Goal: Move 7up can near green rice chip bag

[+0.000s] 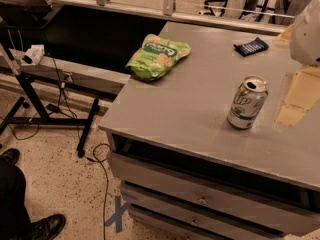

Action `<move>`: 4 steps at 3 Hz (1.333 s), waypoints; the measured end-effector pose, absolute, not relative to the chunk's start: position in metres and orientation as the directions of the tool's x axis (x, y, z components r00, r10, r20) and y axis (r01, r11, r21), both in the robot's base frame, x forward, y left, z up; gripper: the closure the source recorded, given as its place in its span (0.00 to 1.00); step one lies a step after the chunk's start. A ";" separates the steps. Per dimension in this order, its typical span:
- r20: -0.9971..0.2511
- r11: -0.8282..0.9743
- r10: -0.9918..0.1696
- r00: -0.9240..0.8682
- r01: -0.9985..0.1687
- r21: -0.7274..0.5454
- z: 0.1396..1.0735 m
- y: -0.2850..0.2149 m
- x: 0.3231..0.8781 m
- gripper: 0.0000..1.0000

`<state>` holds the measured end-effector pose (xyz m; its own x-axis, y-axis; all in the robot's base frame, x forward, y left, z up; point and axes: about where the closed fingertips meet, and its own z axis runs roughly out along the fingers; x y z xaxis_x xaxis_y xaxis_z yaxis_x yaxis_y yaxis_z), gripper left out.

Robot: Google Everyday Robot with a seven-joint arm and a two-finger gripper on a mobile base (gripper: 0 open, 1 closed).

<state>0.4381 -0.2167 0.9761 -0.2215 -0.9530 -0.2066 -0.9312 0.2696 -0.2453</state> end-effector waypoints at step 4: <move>-0.417 0.400 -0.865 -0.278 -0.885 -0.238 0.959 -0.251 0.482 0.00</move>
Offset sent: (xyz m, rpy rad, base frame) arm 0.0116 -0.0111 -0.0019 0.0378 -0.0227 -0.0101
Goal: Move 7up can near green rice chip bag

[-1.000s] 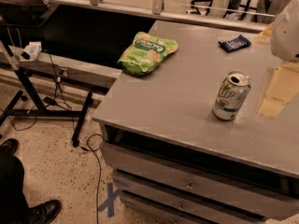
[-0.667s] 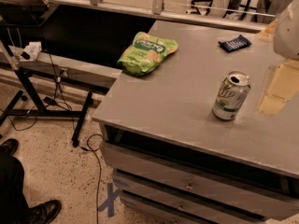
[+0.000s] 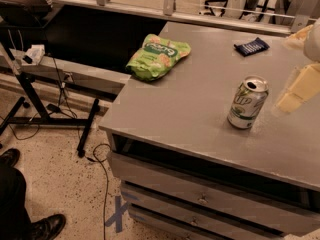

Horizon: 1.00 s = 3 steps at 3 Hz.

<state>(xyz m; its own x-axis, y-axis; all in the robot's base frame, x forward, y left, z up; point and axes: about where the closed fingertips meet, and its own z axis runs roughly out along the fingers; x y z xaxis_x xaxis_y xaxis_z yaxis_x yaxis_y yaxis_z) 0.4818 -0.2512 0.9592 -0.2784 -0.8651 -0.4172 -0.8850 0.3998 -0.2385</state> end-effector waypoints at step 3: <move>-0.786 0.532 -0.519 -0.335 -0.847 0.009 0.910 -0.246 0.486 0.00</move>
Offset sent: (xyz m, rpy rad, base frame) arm 0.0053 -0.0086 -0.0506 0.5915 0.0249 -0.1303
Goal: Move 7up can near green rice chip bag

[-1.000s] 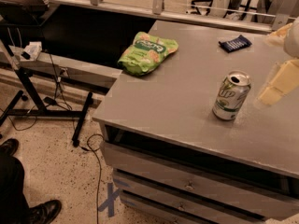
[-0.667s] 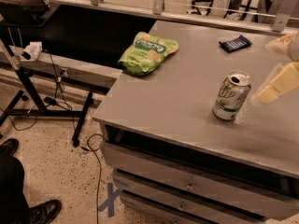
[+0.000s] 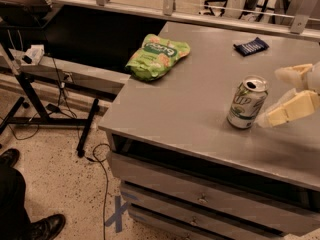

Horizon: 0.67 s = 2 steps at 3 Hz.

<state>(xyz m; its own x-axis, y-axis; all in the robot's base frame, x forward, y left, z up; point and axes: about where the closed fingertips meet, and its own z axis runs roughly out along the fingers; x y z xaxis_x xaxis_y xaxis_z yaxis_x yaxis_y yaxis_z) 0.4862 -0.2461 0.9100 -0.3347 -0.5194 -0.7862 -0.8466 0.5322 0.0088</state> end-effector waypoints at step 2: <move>-0.909 0.476 -0.354 -0.219 -0.879 0.027 0.882 -0.209 0.485 0.18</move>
Offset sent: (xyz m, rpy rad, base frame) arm 0.0018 0.0540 -0.0405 0.3117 -0.1821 0.0867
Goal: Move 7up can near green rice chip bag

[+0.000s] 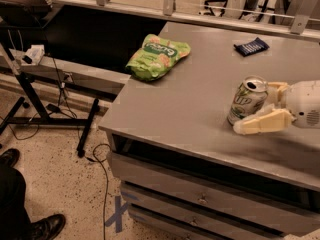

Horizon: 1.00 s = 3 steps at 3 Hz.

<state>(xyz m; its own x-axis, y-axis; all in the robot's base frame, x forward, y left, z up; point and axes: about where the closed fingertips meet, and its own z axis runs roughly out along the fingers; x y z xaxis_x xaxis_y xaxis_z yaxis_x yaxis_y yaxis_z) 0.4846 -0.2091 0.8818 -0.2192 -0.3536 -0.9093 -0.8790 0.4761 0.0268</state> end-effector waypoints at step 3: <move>-0.937 0.460 -0.333 -0.111 -0.886 -0.058 0.890 -0.176 0.514 0.87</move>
Offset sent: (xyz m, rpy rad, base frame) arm 0.0177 0.0268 -0.0073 0.0690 -0.0937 -0.0030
